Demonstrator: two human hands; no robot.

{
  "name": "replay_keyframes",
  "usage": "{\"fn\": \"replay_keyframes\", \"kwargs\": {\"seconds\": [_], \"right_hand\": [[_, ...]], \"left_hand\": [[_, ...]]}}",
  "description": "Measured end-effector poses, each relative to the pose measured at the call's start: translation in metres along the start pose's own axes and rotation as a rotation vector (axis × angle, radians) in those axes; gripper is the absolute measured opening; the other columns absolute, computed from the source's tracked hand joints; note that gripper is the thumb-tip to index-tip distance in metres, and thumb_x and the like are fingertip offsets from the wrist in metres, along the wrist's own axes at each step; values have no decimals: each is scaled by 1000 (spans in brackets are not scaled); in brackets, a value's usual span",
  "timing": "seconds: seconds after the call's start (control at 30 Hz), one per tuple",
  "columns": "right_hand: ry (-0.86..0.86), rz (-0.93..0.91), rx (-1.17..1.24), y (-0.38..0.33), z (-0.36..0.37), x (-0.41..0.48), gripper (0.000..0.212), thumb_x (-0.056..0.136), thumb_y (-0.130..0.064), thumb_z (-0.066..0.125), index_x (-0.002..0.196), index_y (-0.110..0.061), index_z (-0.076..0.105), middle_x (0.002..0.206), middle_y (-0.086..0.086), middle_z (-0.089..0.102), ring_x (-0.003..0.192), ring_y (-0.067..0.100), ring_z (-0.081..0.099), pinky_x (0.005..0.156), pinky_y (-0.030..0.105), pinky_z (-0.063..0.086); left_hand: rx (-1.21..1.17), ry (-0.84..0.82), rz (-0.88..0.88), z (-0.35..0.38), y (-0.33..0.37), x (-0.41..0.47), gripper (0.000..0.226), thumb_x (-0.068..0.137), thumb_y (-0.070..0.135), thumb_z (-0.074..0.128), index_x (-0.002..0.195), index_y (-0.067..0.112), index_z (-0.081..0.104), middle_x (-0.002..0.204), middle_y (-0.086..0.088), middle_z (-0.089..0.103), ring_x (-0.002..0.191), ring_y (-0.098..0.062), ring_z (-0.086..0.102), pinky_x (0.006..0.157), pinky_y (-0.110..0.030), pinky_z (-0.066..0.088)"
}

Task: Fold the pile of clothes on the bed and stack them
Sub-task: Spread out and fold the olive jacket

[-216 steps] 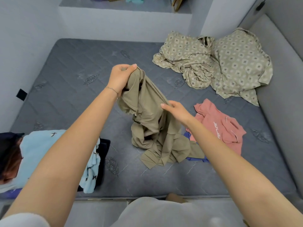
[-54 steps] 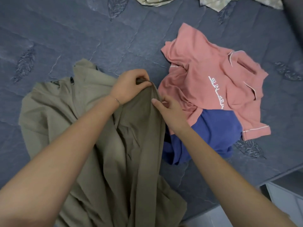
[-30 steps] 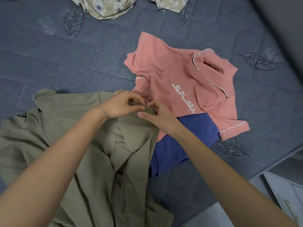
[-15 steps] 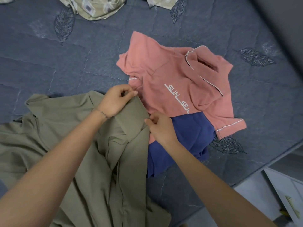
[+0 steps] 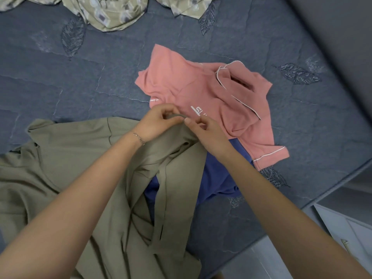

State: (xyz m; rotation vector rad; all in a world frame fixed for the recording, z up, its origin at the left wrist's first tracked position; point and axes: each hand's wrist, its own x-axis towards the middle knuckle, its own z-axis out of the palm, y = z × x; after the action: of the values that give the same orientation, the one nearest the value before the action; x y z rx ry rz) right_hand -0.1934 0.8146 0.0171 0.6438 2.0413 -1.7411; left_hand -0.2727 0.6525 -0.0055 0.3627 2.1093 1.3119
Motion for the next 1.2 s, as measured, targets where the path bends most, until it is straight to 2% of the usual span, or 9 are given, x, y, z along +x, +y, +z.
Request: {"fn": "replay_keyframes", "kwargs": {"seconds": [0.13, 0.4, 0.53, 0.63, 0.73, 0.83, 0.97, 1.1, 1.2], "right_hand": [[-168, 73, -157, 13, -26, -10, 18, 81, -29, 79, 86, -23, 63, 81, -14, 63, 71, -4, 58, 65, 13, 41], [18, 142, -120, 25, -83, -19, 21, 80, -30, 78, 72, -17, 64, 74, 8, 68, 70, 11, 59, 69, 28, 46], [103, 5, -71, 20, -109, -23, 37, 79, -27, 81, 76, 4, 61, 69, 5, 54, 68, 10, 49, 66, 27, 42], [78, -48, -18, 12, -122, -27, 19, 82, -14, 78, 72, -10, 62, 65, -5, 54, 58, -1, 47, 61, 11, 41], [25, -50, -43, 13, -133, -30, 20, 80, -12, 79, 71, -13, 61, 64, -7, 55, 55, -5, 47, 58, 10, 40], [-39, 15, -130, 18, -149, -37, 29, 78, -20, 82, 78, 0, 62, 70, -1, 55, 63, 3, 50, 61, 19, 41], [-130, 118, -249, 24, -176, -50, 33, 79, -26, 81, 57, -20, 57, 49, -20, 49, 48, -5, 45, 51, 13, 33], [116, 69, -292, 39, -191, -44, 51, 78, -38, 80, 55, -8, 47, 54, -4, 33, 50, 5, 29, 51, 23, 23], [243, -3, -411, 47, -193, -29, 39, 83, -31, 75, 62, -12, 49, 58, -3, 40, 57, 10, 36, 54, 28, 26]], "left_hand": [[-68, 207, -37, 3, -8, 2, 21, 91, 8, 66, 74, 18, 59, 72, 6, 52, 67, 3, 45, 69, -15, 37], [62, 435, -87, 14, -11, 10, 25, 90, 9, 65, 71, 22, 55, 70, 10, 52, 62, 2, 45, 66, -17, 36], [230, 219, 26, 31, 9, 12, 4, 89, 17, 62, 90, 15, 64, 86, 1, 65, 73, -6, 53, 74, -25, 41], [219, -93, 98, 56, 36, 16, 16, 87, 42, 60, 97, 30, 64, 95, 11, 70, 90, -4, 64, 85, -21, 47], [184, -184, 133, 82, 61, 27, 12, 95, 24, 62, 85, 19, 67, 78, 12, 63, 71, 5, 55, 71, -15, 41], [126, -96, 114, 91, 72, 39, 23, 97, 12, 58, 74, 16, 60, 68, 9, 52, 60, 3, 43, 62, -14, 35], [40, 157, 61, 87, 66, 53, 22, 94, 16, 58, 72, 17, 58, 69, -4, 45, 67, -10, 39, 63, -27, 33], [115, 208, 22, 92, 60, 62, 21, 95, 13, 58, 75, 15, 60, 69, -3, 46, 68, -13, 39, 61, -24, 33], [170, 285, -8, 99, 56, 66, 18, 95, 15, 58, 77, 15, 62, 68, 0, 53, 68, -12, 43, 63, -24, 35]]}}
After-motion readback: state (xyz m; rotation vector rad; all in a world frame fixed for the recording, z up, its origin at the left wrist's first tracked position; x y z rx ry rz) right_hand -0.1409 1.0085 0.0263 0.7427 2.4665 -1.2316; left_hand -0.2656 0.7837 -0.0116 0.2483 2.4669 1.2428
